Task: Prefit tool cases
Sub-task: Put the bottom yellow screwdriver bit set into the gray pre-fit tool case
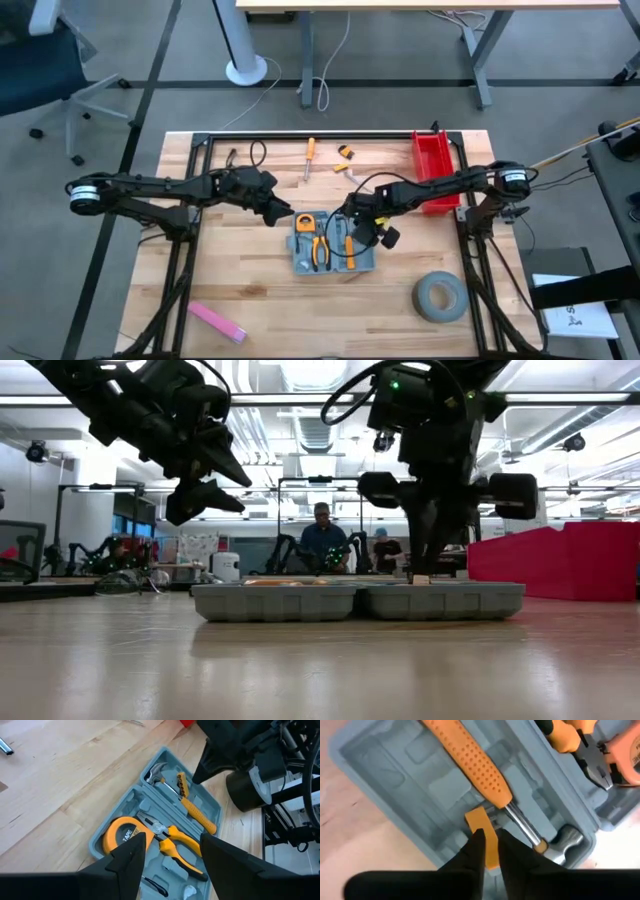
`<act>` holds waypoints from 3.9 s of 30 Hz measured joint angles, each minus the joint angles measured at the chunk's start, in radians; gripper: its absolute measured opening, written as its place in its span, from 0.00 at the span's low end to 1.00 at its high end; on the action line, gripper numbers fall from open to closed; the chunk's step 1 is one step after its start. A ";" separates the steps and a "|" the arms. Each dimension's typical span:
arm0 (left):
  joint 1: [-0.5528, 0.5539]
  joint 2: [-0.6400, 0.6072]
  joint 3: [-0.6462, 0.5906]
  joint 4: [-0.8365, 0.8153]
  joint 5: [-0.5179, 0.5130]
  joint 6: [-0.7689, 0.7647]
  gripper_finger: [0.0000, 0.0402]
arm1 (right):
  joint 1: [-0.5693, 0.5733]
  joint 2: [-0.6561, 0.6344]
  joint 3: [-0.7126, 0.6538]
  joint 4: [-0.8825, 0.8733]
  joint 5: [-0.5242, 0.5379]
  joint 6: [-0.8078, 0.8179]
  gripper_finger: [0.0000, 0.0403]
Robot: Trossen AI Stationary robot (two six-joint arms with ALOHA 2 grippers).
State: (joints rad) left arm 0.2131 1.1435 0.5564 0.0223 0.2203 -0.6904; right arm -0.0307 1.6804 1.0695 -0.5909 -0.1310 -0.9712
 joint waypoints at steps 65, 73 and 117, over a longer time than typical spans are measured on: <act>0.000 0.000 0.000 0.002 0.015 -0.003 0.51 | -0.020 0.054 0.083 0.015 -0.131 0.616 0.00; 0.000 -0.004 0.000 -0.001 0.004 0.085 0.51 | -0.009 0.054 0.074 0.020 -0.129 0.767 0.00; 0.000 -0.008 0.000 -0.008 -0.125 0.104 0.51 | -0.001 -0.031 0.005 0.142 0.086 0.727 0.00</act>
State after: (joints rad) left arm 0.2131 1.1351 0.5560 0.0148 0.0952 -0.5865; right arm -0.0315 1.6497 1.0744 -0.4485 -0.0452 -0.2440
